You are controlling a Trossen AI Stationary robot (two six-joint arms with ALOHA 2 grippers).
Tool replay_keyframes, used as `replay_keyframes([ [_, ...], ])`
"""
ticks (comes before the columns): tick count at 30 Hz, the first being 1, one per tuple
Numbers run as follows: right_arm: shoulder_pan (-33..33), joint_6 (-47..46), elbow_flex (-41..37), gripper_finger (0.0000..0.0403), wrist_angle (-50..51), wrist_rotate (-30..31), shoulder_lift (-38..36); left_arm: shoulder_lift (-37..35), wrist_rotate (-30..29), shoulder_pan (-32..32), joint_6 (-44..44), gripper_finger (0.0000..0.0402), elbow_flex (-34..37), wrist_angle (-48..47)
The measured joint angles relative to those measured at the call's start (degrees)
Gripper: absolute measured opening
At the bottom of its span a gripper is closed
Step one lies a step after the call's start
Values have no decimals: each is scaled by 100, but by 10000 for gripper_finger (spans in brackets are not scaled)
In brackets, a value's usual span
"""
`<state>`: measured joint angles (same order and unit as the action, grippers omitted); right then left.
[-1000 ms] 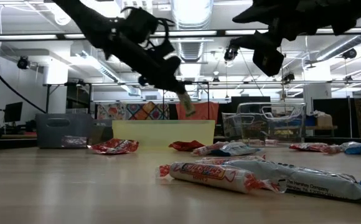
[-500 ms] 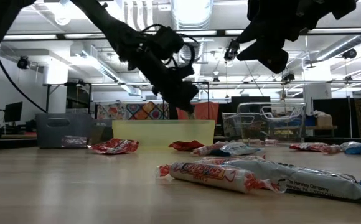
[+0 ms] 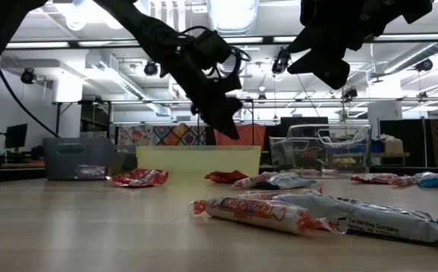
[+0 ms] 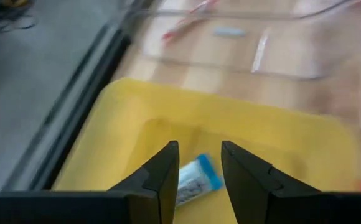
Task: Sort candy
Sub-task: Put the orange candy into the transparent bin
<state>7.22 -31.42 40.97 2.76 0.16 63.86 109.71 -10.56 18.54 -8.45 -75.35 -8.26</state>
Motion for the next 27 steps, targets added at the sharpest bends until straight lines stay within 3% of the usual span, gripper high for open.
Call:
replay_keyframes([
  [15, 0, -545, -4, 160, 130, -12, 2, -1071, 220, -946, 168, 102, 360, -418],
  [27, 2, -2121, -7, 160, 2013, -14, 9, -2477, 221, -1808, 757, 102, 1774, 659],
])
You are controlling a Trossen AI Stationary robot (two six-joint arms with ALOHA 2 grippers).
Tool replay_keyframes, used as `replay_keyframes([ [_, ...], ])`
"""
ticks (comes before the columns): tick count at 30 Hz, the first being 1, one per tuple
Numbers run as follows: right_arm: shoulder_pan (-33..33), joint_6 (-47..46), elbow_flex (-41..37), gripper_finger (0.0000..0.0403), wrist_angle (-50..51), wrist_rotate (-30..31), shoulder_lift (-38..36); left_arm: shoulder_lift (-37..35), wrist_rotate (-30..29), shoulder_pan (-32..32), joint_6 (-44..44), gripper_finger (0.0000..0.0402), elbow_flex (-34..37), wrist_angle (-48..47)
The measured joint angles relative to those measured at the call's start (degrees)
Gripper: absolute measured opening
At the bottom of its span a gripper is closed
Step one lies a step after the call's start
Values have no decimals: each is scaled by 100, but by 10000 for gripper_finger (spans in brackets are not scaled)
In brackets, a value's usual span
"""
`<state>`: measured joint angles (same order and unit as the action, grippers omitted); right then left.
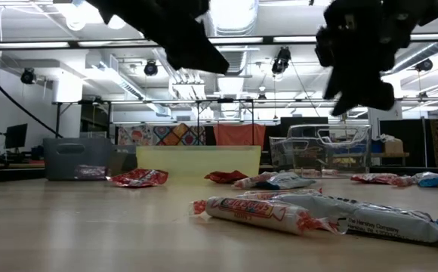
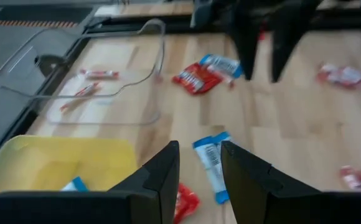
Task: Sort candy
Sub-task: Put the orange candy into the transparent bin
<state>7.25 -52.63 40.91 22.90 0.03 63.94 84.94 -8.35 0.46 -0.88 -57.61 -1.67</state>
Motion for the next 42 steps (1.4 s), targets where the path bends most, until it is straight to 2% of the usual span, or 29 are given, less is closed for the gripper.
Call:
replay_keyframes([
  [3, 68, -291, -2, 160, 411, -79, 1, -293, -12, -72, 197, 102, 294, 90],
  [7, 310, -350, -2, 160, 508, -612, 2, -584, -16, -83, 423, 102, 637, 235],
  [13, 930, 202, -2, 160, 611, -916, 2, -738, -22, -83, 469, 102, 935, 615],
  [23, 1904, 427, -2, 160, 767, -792, 2, -721, -20, -83, 467, 102, 923, 670],
  [32, 2321, 639, -2, 160, 760, -376, 2, -719, -18, -85, 467, 102, 920, 681],
  [37, 2547, 1080, 86, 160, 323, -242, 514, -716, -14, -90, 467, 102, 919, 680],
  [42, 2666, 1486, 615, 160, 943, -456, 1296, -714, -10, -91, 462, 102, 923, 682],
])
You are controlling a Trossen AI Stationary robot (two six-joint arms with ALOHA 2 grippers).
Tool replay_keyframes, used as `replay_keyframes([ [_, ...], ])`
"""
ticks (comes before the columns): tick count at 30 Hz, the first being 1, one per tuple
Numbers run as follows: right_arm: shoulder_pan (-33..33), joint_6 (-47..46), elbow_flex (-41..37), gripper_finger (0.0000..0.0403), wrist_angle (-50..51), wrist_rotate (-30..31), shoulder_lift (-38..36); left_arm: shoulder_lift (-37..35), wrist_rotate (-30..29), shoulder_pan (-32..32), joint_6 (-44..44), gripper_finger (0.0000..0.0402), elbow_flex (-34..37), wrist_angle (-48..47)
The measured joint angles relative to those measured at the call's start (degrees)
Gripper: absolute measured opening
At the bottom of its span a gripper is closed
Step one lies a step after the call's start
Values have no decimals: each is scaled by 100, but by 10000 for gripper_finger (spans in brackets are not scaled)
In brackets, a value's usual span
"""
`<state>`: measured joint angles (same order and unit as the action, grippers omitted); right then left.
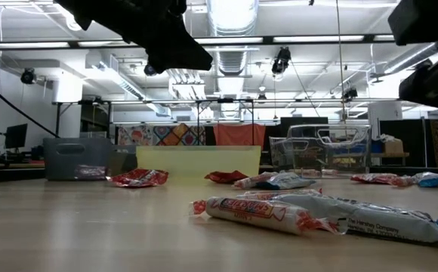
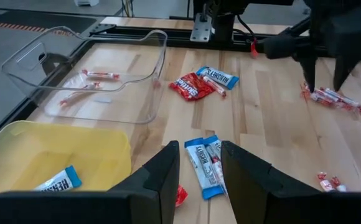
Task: Sort candy
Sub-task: Put the orange candy into the transparent bin
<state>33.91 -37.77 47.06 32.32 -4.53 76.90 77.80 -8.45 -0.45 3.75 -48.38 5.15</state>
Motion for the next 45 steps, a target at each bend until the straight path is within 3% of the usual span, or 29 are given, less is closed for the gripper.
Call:
replay_keyframes([
  [13, 729, 766, 1545, 160, 2120, -132, 1492, 0, 3, -4, -68, 102, 4, -28],
  [21, 748, 1509, 1701, 160, 2134, -4, 2044, 0, 5, -7, -85, 102, 4, -40],
  [27, 745, 1805, 1443, 160, 1974, 376, 1921, 0, 5, -15, -85, 102, 7, -42],
  [45, 656, 1926, 1103, 160, 1254, 757, 1906, 0, 5, -13, -151, 102, 9, -42],
])
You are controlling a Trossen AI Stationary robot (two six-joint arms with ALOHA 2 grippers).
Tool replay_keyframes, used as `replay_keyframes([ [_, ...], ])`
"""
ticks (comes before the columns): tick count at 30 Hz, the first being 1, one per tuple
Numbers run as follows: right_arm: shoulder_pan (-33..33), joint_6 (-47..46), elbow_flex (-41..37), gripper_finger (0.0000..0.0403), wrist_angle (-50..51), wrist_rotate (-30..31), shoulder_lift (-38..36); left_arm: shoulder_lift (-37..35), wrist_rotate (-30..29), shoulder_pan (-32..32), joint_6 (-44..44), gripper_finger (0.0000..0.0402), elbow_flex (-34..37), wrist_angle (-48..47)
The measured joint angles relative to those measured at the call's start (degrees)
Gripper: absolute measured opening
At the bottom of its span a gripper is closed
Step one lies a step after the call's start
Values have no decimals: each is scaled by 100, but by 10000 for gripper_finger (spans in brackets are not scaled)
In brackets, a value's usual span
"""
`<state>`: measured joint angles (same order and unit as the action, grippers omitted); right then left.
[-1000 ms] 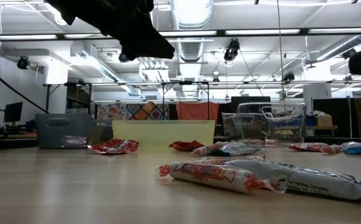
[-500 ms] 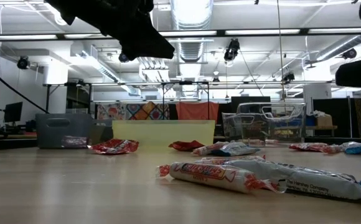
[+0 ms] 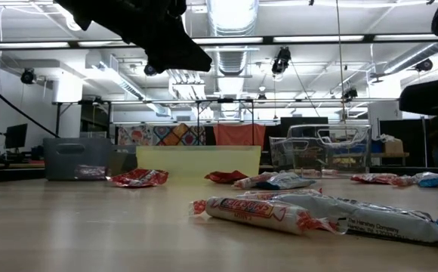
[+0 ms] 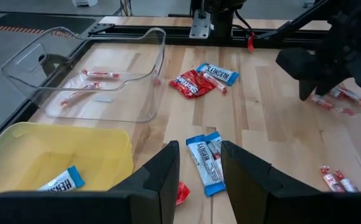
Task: Sort candy
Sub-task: Put the orange candy into the transparent bin
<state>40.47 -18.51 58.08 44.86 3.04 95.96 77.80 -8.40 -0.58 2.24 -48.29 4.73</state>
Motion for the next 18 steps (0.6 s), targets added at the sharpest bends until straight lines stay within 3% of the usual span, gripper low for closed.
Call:
replay_keyframes([
  [11, -218, 284, -215, 153, -880, -104, -7, 0, 0, 0, 1, 102, 0, 2],
  [18, -404, 287, -243, 68, -995, -161, 4, 2, 0, 0, -20, 102, 0, 4],
])
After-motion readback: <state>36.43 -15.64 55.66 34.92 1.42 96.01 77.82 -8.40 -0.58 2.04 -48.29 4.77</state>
